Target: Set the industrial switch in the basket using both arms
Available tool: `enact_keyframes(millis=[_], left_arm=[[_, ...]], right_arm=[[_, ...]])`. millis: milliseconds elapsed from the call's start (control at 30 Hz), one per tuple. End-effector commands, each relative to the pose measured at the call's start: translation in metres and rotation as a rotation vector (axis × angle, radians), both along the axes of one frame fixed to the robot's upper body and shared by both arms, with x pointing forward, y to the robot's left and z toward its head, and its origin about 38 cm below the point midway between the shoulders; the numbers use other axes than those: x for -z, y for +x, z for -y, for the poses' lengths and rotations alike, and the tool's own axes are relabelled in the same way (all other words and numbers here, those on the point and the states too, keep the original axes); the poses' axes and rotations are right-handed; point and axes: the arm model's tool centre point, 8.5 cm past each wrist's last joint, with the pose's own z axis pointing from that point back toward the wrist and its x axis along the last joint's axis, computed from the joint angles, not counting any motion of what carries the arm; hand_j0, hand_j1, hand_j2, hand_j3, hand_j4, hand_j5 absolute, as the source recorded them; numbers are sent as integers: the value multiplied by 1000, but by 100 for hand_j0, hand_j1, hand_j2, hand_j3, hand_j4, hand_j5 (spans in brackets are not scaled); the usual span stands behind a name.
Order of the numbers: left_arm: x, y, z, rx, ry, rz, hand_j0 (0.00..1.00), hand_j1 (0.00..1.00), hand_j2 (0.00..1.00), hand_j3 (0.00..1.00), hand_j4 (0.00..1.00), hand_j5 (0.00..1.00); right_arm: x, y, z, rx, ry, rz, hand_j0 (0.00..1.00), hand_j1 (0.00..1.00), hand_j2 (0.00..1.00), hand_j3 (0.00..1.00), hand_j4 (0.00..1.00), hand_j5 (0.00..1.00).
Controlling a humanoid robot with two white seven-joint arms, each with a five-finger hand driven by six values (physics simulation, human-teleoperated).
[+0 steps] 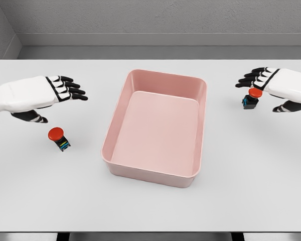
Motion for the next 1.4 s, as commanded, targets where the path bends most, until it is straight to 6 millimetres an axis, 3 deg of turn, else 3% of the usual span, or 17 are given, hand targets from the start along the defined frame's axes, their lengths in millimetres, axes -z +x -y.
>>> enact_keyframes(millis=[0, 133, 267, 333, 433, 500, 600, 700, 767, 833, 1000, 1267, 1367], left_arm=[[2, 3, -6, -24, 3, -7, 100, 100, 100, 100, 100, 100], [15, 11, -27, -79, 79, -7, 100, 100, 100, 100, 100, 100], [41, 7, -25, -69, 186, -22, 100, 100, 100, 100, 100, 100], [54, 5, -20, -53, 218, -33, 100, 100, 100, 100, 100, 100], [66, 3, -20, -63, 249, -49, 100, 100, 100, 100, 100, 100], [67, 3, -17, -52, 258, -45, 100, 100, 100, 100, 100, 100], [71, 2, -16, -40, 285, -55, 100, 100, 100, 100, 100, 100], [74, -2, -12, -24, 293, -64, 100, 100, 100, 100, 100, 100], [75, -3, -13, -27, 298, -66, 100, 100, 100, 100, 100, 100], [77, -2, -11, -17, 316, -57, 100, 100, 100, 100, 100, 100], [75, 5, 0, -19, 304, -35, 100, 100, 100, 100, 100, 100], [76, 1, -5, -16, 321, -48, 100, 100, 100, 100, 100, 100], [74, -3, 2, 14, 316, -44, 100, 100, 100, 100, 100, 100]], right_arm=[[-2, 0, 2, 5, 3, 2, 100, 100, 100, 100, 100, 100], [-2, 9, 16, 55, -8, 15, 100, 100, 100, 100, 100, 100], [11, 26, 5, 57, 6, 15, 100, 100, 100, 100, 100, 100], [27, 35, -12, 37, -13, -45, 100, 100, 100, 100, 100, 100], [30, 36, -15, 29, -53, -78, 100, 100, 100, 100, 100, 100], [37, 36, -15, 25, -100, -105, 100, 100, 100, 100, 100, 100], [36, 44, 4, 82, -139, -98, 100, 100, 100, 100, 100, 100], [33, 57, -5, 84, -116, -83, 100, 100, 100, 100, 100, 100], [33, 59, 0, 100, -125, -82, 100, 100, 100, 100, 100, 100], [43, 66, -15, 82, -125, -85, 100, 100, 100, 100, 100, 100], [49, 80, -13, 114, -156, -83, 100, 100, 100, 100, 100, 100], [58, 81, 4, 156, -203, -98, 100, 100, 100, 100, 100, 100], [61, 81, 7, 162, -219, -100, 100, 100, 100, 100, 100, 100]])
